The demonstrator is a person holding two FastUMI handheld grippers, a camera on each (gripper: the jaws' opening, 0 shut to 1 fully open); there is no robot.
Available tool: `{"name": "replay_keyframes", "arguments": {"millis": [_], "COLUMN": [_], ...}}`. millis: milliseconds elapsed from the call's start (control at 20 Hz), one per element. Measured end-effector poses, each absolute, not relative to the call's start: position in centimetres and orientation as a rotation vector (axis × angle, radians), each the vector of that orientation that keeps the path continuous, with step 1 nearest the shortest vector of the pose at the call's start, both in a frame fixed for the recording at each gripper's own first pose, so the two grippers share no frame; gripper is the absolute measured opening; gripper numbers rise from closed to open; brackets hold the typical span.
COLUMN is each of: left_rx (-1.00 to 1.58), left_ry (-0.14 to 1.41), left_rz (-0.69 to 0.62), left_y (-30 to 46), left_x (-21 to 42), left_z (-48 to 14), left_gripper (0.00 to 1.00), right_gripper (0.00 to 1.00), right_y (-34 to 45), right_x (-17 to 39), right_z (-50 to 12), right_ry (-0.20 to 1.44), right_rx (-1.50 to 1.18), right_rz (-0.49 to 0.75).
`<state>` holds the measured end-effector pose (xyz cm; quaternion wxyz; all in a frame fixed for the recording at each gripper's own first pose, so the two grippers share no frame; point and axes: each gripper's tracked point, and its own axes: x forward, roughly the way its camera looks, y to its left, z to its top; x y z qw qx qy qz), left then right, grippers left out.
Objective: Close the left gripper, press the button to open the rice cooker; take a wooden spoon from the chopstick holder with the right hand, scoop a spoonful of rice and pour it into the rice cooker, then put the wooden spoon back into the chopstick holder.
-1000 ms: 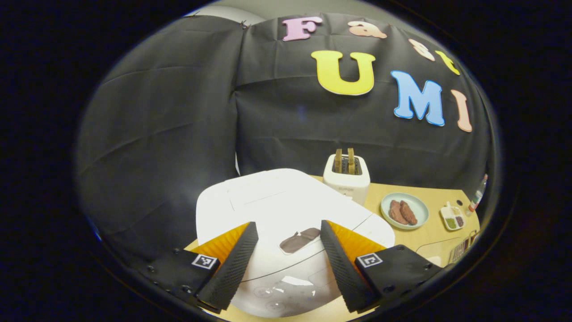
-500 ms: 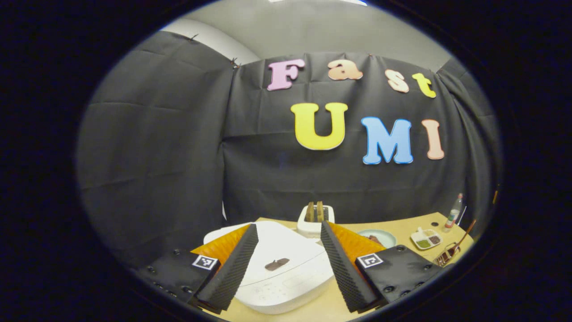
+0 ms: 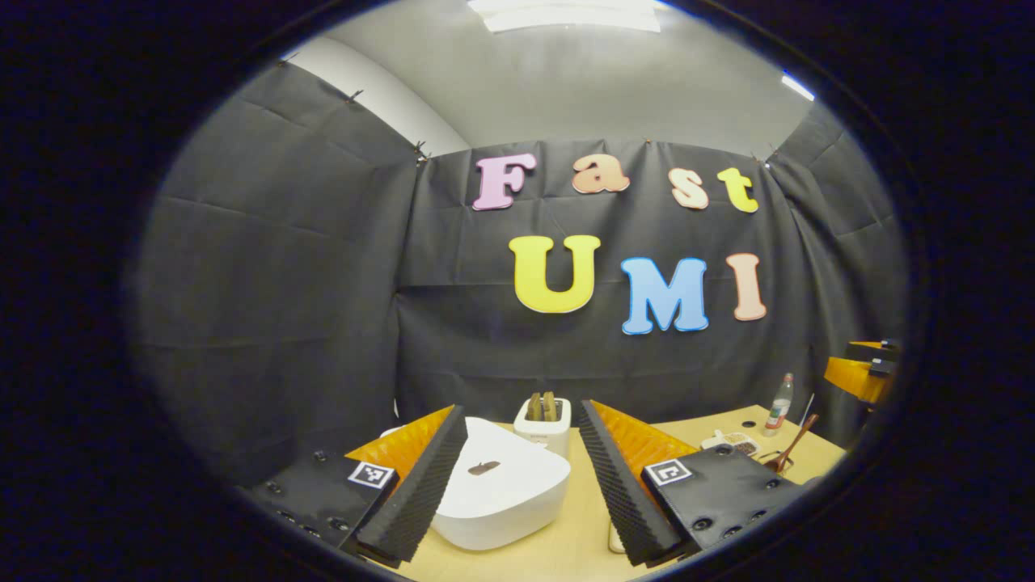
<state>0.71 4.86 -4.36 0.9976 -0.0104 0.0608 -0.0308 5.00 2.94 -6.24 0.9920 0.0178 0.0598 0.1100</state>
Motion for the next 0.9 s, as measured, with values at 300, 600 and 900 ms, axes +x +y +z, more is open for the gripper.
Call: {"name": "replay_keyframes", "arguments": {"millis": [300, 600, 900], "left_rx": [-0.026, -0.021, -0.019], "left_ry": [0.119, 0.100, 0.094], "left_rz": [-0.095, -0.094, -0.117], "left_y": [3.3, 4.0, 3.3], "left_x": [-1.3, -1.8, -1.8], "left_z": [-4.2, -3.1, -3.0], "left_gripper": [0.98, 0.94, 0.97], "right_gripper": [0.98, 0.98, 0.98], "right_y": [4.8, 5.2, 4.6], "right_x": [4.9, 4.7, 4.4], "right_z": [-5.5, -4.5, -3.8], "right_ry": [0.094, 0.069, 0.061], "right_rx": [0.033, 0.043, 0.036], "right_rz": [0.246, 0.245, 0.222]}}
